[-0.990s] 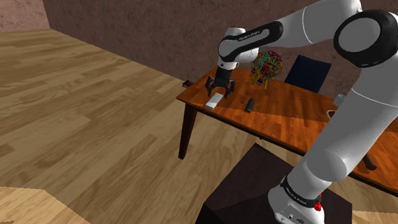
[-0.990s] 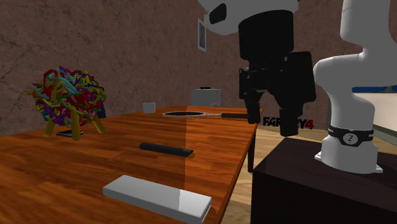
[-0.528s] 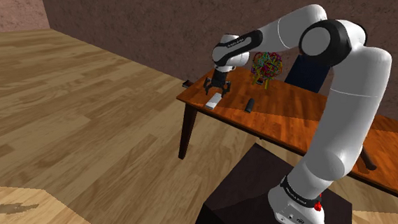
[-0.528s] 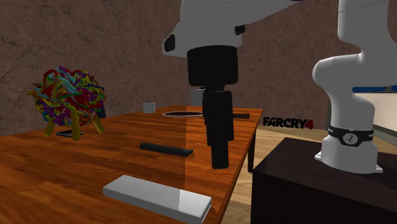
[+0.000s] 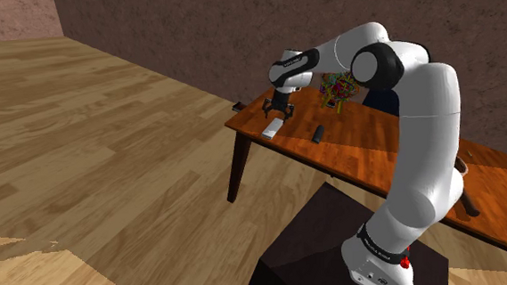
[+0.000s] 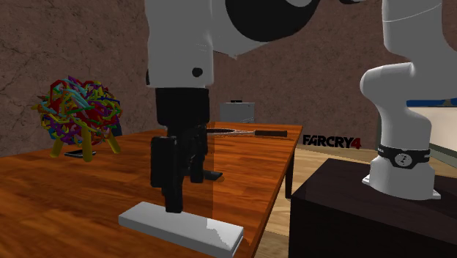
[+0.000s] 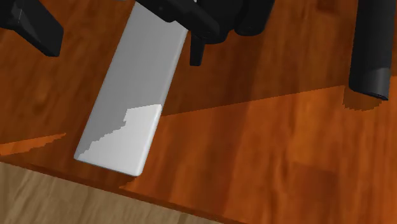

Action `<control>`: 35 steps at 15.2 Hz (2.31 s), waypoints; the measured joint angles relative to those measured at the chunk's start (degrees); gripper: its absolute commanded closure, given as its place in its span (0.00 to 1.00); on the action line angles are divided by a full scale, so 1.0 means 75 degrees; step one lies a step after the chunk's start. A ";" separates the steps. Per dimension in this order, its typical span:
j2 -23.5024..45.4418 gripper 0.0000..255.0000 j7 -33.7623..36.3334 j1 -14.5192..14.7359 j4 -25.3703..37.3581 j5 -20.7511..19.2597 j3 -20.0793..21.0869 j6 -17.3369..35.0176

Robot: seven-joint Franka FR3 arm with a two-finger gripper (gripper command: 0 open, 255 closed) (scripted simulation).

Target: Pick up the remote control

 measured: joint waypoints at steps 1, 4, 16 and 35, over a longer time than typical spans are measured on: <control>0.0245 0.00 0.0034 -0.0097 0.0212 0.0046 -0.0043 0.0062; 0.0561 0.00 0.0132 -0.0140 0.0396 0.0096 -0.0058 0.0204; 0.0956 1.00 0.0095 -0.0202 0.0422 0.0182 -0.0006 0.0586; 0.0239 1.00 0.0187 -0.0123 0.0680 0.0010 -0.0124 -0.0391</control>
